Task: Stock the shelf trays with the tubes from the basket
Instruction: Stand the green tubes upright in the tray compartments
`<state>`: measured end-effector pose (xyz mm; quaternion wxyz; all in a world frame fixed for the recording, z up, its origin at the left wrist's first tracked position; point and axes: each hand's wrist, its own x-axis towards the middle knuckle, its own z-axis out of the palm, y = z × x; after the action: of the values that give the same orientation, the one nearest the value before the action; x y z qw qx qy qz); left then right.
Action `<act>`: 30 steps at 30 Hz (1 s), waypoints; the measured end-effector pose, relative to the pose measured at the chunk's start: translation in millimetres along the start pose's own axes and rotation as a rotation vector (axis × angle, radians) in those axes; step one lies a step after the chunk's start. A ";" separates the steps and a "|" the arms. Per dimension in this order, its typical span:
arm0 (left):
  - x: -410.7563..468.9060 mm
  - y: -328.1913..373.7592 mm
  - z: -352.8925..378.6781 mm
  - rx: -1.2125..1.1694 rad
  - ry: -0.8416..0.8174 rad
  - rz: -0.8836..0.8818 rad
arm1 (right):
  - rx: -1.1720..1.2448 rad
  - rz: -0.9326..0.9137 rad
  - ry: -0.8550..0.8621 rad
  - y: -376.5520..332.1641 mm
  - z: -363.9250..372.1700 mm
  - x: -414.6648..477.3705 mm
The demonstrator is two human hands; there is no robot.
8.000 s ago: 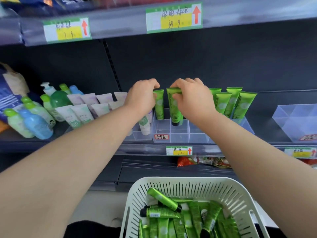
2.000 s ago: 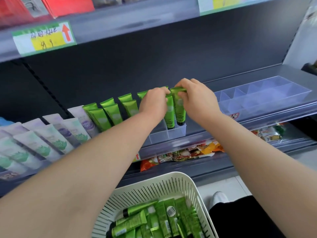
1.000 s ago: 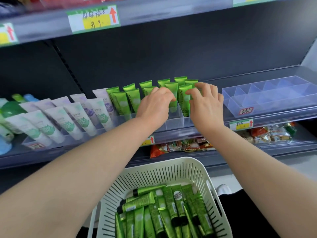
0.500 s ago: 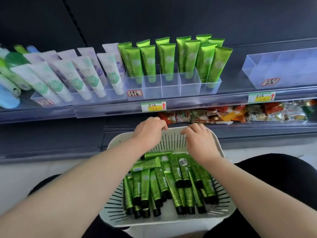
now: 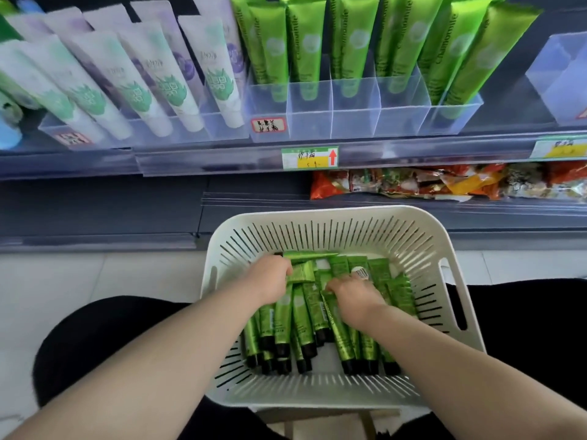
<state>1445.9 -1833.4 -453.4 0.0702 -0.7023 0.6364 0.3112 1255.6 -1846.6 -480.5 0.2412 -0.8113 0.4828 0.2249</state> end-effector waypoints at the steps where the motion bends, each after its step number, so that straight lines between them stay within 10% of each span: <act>1: 0.2 -2.9 1.6 -0.011 -0.005 0.002 | -0.060 -0.008 -0.012 -1.8 1.9 2.2; 16: 16.4 2.6 17.1 0.168 0.013 0.011 | 0.283 -0.049 -0.054 21.0 -16.8 3.1; 30: 19.0 11.0 35.4 0.535 -0.030 0.124 | 0.465 -0.072 0.301 26.9 -35.6 -15.9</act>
<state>1423.1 -1834.0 -488.4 0.2434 -0.6139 0.7365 0.1462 1229.4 -1868.8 -447.8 0.3544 -0.7751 0.5226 -0.0240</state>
